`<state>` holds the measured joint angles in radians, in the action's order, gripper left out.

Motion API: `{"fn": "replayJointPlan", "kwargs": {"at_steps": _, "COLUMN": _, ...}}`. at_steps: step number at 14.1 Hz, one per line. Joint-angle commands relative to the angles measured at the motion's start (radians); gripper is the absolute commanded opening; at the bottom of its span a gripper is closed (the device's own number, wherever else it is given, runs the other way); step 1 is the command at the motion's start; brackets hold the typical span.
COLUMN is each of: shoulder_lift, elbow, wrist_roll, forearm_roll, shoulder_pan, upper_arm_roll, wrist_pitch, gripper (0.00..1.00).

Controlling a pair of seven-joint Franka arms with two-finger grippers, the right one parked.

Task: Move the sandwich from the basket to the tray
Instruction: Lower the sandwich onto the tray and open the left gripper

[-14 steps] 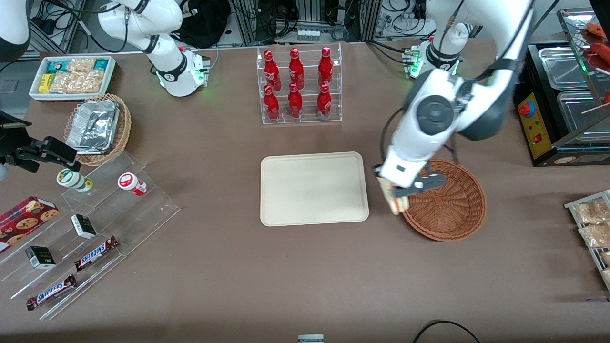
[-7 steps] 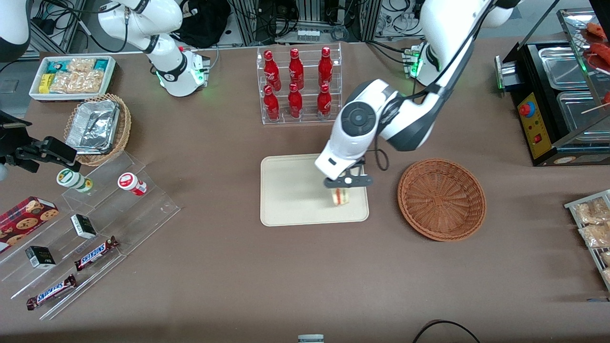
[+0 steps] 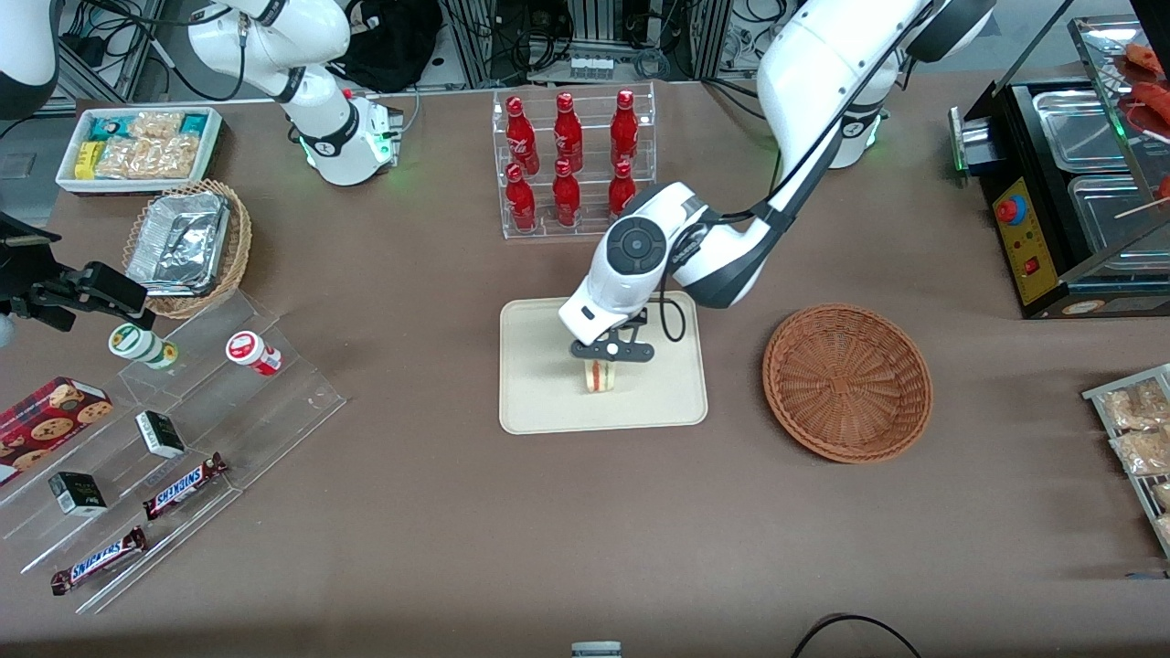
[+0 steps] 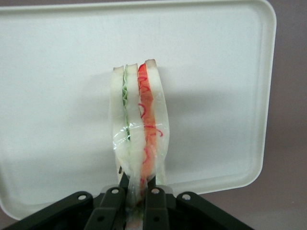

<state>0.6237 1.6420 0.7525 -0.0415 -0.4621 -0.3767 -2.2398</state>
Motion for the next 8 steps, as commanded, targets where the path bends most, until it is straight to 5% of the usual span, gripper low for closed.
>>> {"fn": "replayJointPlan", "kwargs": {"at_steps": 1, "shoulder_lift": 0.031, "elbow": -0.033, "wrist_roll": -0.004, "forearm_roll": -0.015, "shoulder_pan": -0.010, "upper_arm_roll": 0.004, "wrist_pitch": 0.002, "gripper": 0.08}}
{"fn": "replayJointPlan", "kwargs": {"at_steps": 6, "shoulder_lift": 0.047, "elbow": -0.028, "wrist_roll": 0.004, "forearm_roll": -0.012, "shoulder_pan": -0.012, "upper_arm_roll": 0.005, "wrist_pitch": 0.003, "gripper": 0.23}}
{"fn": "replayJointPlan", "kwargs": {"at_steps": 7, "shoulder_lift": 0.050, "elbow": -0.028, "wrist_roll": 0.005, "forearm_roll": -0.012, "shoulder_pan": -0.012, "upper_arm_roll": 0.005, "wrist_pitch": 0.003, "gripper": 0.31}}
{"fn": "replayJointPlan", "kwargs": {"at_steps": 8, "shoulder_lift": 0.054, "elbow": -0.030, "wrist_roll": 0.007, "forearm_roll": -0.011, "shoulder_pan": -0.012, "upper_arm_roll": 0.005, "wrist_pitch": 0.003, "gripper": 0.58}}
